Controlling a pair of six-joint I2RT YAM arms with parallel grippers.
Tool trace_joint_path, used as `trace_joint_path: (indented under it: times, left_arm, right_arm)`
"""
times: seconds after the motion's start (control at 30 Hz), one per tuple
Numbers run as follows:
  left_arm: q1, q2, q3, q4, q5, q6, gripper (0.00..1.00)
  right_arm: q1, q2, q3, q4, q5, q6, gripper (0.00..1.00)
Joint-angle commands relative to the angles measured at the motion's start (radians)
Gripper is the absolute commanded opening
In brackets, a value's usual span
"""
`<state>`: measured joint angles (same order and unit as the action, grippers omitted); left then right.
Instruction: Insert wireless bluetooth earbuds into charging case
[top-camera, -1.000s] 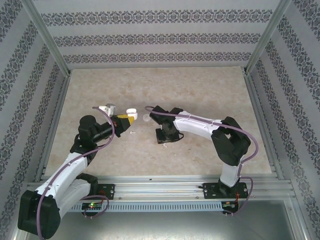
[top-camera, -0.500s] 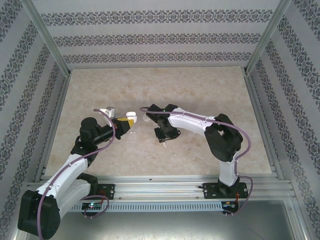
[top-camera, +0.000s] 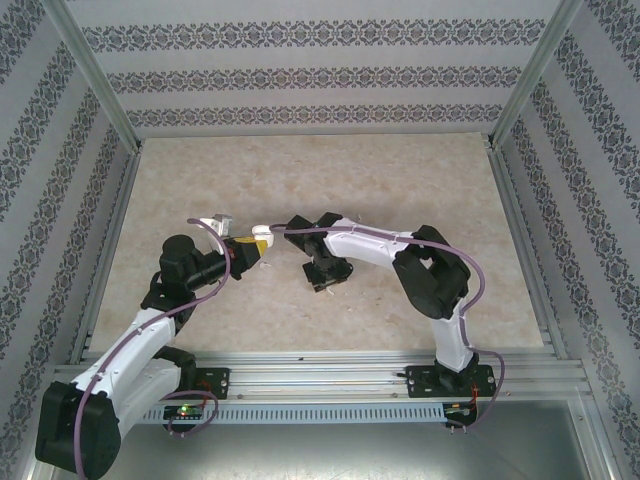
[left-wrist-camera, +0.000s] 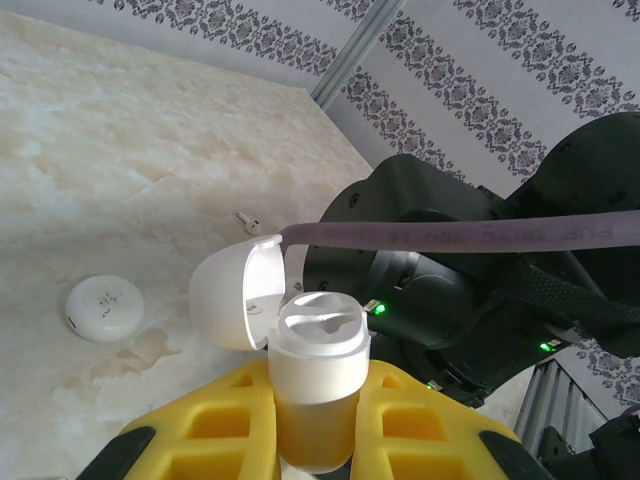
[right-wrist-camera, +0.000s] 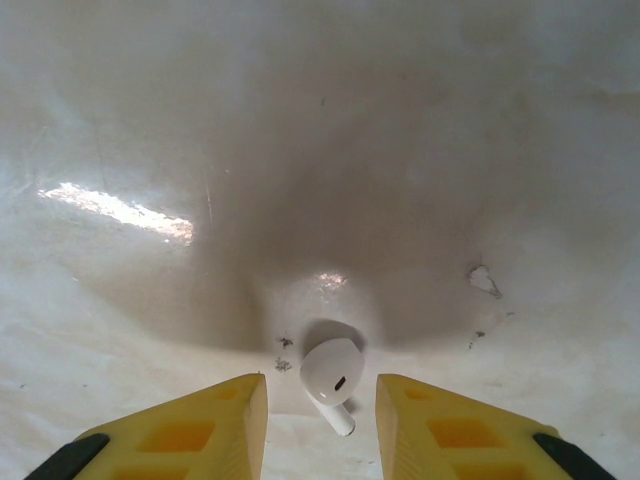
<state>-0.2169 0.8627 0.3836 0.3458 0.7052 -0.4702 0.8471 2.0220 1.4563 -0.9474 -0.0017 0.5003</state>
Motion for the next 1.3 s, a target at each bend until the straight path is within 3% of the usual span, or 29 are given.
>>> trace_joint_path:
  times: [0.0,0.73,0.97,1.27]
  left_arm:
    - [-0.012,-0.021,0.000,-0.013,0.003,0.036,0.00]
    - [-0.012,-0.063,-0.027,0.022,0.051,0.059,0.00]
    - [-0.012,-0.100,-0.082,0.158,0.060,0.071,0.00]
    - [-0.012,-0.168,-0.083,0.092,0.057,0.112,0.00]
  right_arm:
    - [0.006,0.019,0.021,-0.033,0.008,-0.015,0.34]
    - [0.004,0.046,-0.015,0.034,-0.037,-0.016,0.21]
    - [-0.012,-0.075,-0.097,0.143,-0.095,0.035,0.18]
    - [-0.015,-0.252,-0.205,0.246,-0.100,0.089,0.15]
